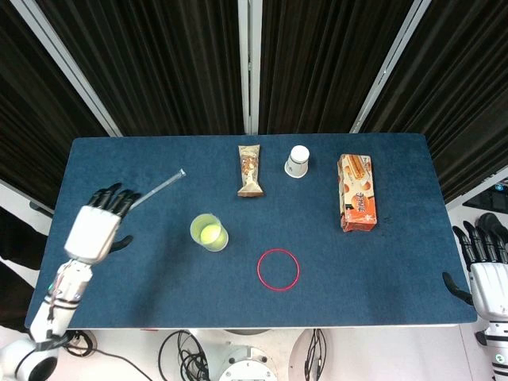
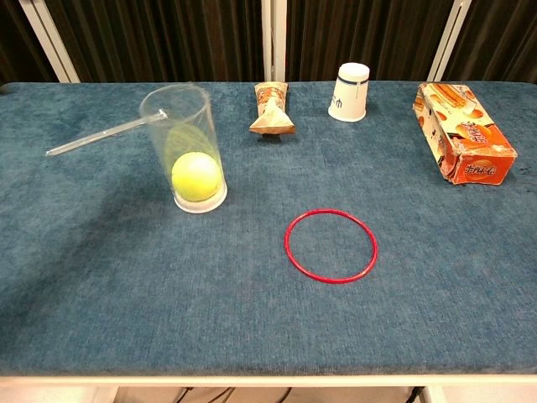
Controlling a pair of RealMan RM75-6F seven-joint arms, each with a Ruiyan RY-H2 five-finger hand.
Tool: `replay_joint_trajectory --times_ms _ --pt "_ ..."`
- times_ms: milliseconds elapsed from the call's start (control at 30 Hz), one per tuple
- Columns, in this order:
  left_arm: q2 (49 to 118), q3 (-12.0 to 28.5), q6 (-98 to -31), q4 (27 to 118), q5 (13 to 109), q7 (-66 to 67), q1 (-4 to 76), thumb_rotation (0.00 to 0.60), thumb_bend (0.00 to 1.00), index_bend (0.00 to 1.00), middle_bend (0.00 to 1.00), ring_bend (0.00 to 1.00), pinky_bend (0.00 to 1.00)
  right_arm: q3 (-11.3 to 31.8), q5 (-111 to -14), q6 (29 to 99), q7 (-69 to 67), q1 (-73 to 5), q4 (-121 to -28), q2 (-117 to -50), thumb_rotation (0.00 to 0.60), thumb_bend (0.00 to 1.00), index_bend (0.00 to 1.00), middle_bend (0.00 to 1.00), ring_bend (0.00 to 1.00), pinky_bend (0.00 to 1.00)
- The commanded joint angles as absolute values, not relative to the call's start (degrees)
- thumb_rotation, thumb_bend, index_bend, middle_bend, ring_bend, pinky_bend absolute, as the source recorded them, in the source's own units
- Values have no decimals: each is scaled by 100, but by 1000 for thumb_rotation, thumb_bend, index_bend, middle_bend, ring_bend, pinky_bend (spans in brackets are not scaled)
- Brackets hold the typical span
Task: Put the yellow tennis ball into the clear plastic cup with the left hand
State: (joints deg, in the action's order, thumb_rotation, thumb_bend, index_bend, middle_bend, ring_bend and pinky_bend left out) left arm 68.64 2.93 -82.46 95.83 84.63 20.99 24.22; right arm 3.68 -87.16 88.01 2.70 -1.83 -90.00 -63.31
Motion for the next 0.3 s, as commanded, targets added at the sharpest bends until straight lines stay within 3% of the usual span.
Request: replay_joint_trajectory --times_ms 33,300 --pt "6522 -340 -8850 9398 8355 2320 1468 600 73 180 71 0 38 361 -8729 8791 391 -199 -8969 -6394 600 235 0 0 0 0" --pt "6644 -462 -9419 8849 8313 1074 651 600 74 134 43 0 0 300 -8739 8679 637 -235 -8996 -6497 600 235 0 0 0 0"
